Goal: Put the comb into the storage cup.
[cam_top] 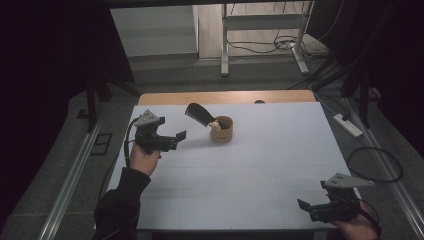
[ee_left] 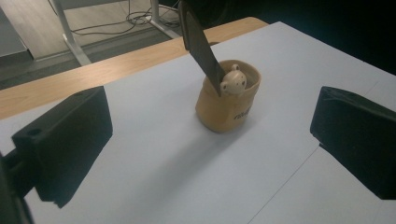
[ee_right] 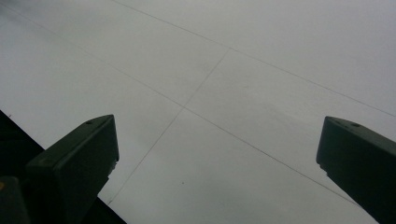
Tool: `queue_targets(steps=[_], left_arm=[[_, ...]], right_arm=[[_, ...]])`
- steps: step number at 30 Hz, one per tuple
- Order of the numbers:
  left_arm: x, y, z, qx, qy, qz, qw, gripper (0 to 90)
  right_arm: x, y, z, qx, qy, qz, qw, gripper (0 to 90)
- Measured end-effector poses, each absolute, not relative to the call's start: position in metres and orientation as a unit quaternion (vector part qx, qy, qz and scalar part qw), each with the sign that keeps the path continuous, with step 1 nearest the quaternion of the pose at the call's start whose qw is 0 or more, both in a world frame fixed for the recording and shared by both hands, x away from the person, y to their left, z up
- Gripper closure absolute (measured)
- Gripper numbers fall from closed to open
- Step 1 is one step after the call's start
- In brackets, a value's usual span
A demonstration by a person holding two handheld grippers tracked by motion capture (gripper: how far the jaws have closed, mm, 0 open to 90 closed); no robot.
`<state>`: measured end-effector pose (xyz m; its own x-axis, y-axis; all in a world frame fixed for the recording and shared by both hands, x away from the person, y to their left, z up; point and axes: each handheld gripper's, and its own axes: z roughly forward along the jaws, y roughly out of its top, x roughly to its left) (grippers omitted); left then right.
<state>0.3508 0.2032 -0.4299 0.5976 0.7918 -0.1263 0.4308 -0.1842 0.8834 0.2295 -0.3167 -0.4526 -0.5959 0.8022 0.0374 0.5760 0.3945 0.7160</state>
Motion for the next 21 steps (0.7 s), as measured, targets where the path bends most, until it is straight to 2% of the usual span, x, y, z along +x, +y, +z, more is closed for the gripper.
queue_targets(steps=[21], left_arm=[[0.337,0.204,-0.437,0.756,0.408,0.188,0.476,0.0]], right_arm=[[0.229,-0.317,-0.453,0.420,0.820,0.356,0.160,0.0]])
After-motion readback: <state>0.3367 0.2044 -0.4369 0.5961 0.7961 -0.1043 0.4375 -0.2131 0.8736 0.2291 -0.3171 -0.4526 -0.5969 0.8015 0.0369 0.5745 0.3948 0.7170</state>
